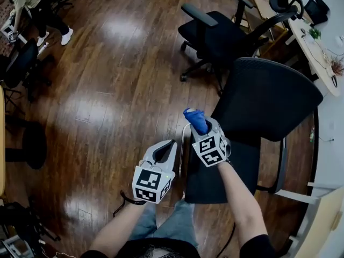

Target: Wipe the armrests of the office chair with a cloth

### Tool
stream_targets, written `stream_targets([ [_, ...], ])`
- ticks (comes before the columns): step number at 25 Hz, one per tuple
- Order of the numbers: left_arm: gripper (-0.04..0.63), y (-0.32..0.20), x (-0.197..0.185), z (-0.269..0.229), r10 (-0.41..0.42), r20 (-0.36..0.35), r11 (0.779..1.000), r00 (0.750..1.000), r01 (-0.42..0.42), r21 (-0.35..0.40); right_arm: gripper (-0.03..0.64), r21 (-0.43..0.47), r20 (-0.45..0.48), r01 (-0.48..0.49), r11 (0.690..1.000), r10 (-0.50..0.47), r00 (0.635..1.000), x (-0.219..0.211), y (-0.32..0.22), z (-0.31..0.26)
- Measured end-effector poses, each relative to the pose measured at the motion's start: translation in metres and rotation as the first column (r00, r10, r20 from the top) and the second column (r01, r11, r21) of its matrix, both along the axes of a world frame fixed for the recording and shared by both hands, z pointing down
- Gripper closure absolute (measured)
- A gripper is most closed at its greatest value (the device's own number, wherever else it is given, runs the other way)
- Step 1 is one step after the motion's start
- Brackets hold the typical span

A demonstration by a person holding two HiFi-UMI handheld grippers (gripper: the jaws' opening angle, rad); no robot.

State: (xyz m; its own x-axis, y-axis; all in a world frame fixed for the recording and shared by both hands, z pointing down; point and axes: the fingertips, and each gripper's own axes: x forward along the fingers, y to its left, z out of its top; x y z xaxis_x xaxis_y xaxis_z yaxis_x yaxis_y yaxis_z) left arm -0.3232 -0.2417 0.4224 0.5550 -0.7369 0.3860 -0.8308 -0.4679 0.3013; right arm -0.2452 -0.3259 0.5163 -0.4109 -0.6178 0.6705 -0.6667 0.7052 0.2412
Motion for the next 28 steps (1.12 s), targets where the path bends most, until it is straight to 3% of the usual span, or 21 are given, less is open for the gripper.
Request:
stream_targets([
  [3, 0.592, -0.003, -0.005, 0.007, 0.037, -0.003, 0.999, 0.999, -0.037, -0.012, 0.483, -0.008, -0.044, 0.005, 1.000, -0.005, 0.999, -0.006, -0.003, 0.009],
  [15, 0.592, 0.016, -0.003, 0.019, 0.186, -0.058, 0.982, 0.981, -0.187, -0.023, 0.482, -0.057, -0.008, -0.150, 0.987, 0.150, 0.989, -0.004, 0.036, 0.013],
  [28, 0.592, 0.042, 0.015, 0.028, 0.188, -0.075, 0.982, 0.979, -0.189, -0.015, 0.482, -0.077, 0.047, -0.213, 0.974, 0.217, 0.975, -0.005, 0.123, 0.010],
])
